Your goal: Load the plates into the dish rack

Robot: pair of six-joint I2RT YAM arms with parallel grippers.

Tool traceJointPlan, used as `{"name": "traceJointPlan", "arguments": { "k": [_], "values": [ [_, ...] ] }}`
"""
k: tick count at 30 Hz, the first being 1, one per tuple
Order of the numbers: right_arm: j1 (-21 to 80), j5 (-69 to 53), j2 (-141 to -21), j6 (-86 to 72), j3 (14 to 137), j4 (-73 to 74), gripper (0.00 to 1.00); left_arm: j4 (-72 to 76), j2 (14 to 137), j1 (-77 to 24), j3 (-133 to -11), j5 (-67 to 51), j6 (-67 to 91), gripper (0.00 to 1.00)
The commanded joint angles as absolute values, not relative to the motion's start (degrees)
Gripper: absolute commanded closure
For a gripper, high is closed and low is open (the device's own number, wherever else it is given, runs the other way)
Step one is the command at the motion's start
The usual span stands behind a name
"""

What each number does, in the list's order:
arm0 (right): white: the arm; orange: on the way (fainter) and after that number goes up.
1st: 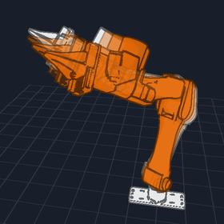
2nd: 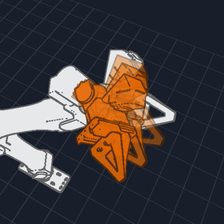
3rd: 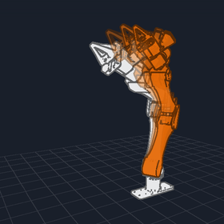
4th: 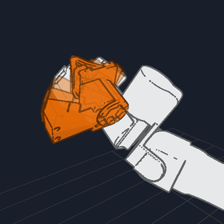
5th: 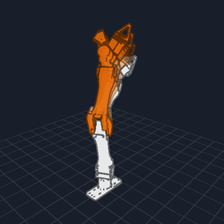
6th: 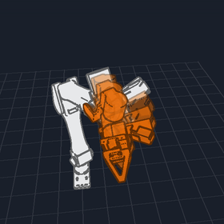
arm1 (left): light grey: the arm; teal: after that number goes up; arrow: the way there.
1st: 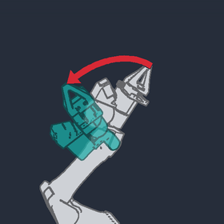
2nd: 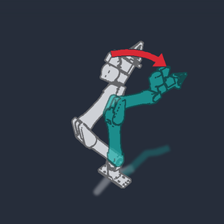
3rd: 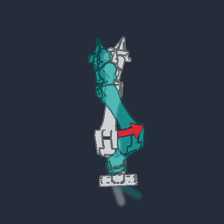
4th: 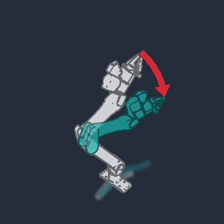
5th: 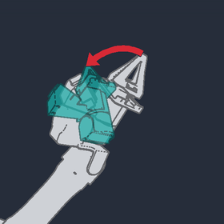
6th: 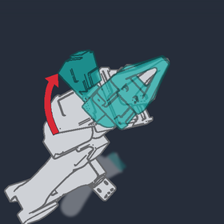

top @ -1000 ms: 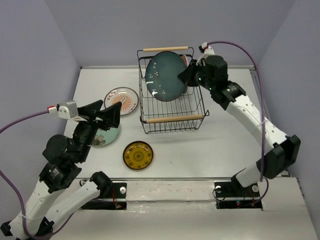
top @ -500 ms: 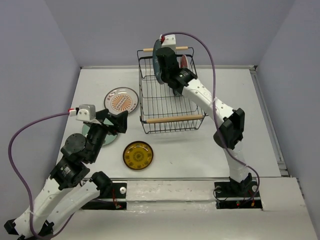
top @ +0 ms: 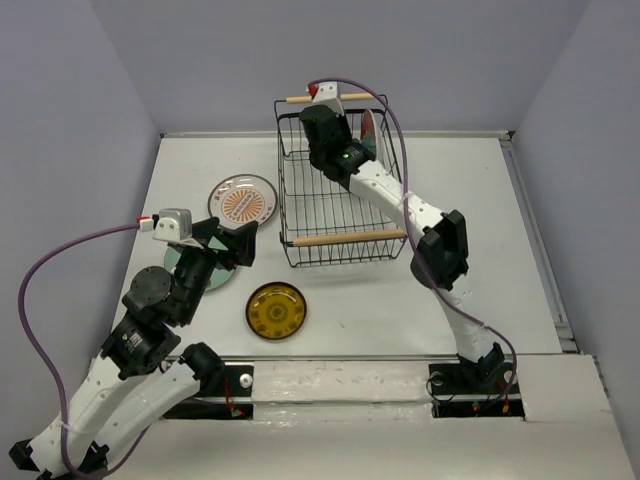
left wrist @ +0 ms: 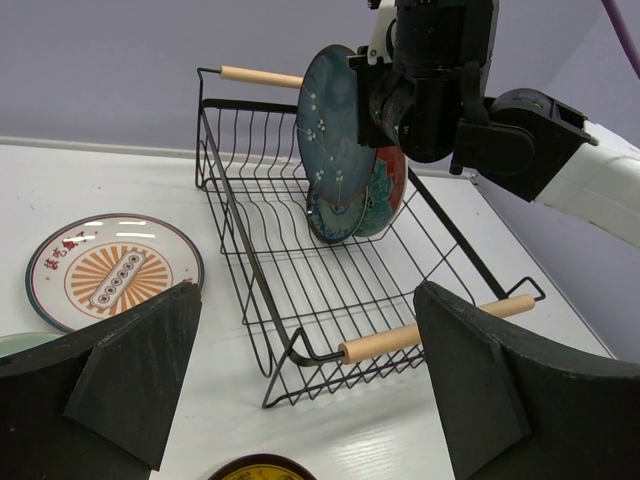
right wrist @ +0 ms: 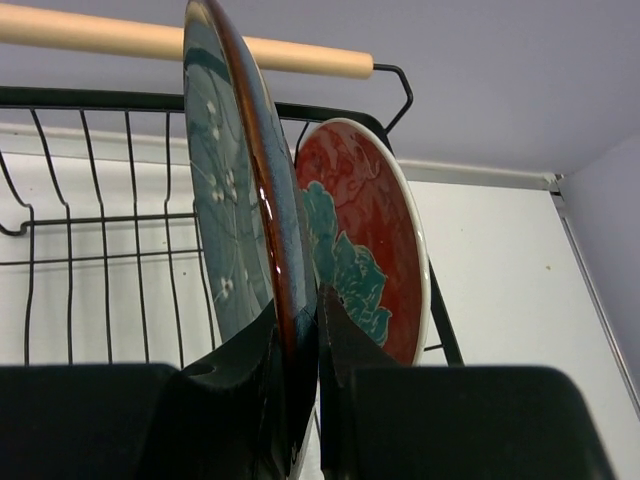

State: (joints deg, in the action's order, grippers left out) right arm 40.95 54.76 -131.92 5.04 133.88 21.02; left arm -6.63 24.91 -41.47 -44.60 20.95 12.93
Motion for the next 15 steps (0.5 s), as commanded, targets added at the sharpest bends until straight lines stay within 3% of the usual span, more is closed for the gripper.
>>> {"name": "traceJointPlan", "arguments": {
  "k": [1,15],
  "values": [
    [40.2,58.5,-128.2,3.7,133.4,8.6,0.93,-3.7,25.0,-41.0,-44.2,20.6,12.8,0.01],
    [38.6,57.8,-127.8,-3.8,126.0,9.4,0.93,-3.4,26.1,-40.1,-44.0,20.0,13.1,0.01]
  ]
}}
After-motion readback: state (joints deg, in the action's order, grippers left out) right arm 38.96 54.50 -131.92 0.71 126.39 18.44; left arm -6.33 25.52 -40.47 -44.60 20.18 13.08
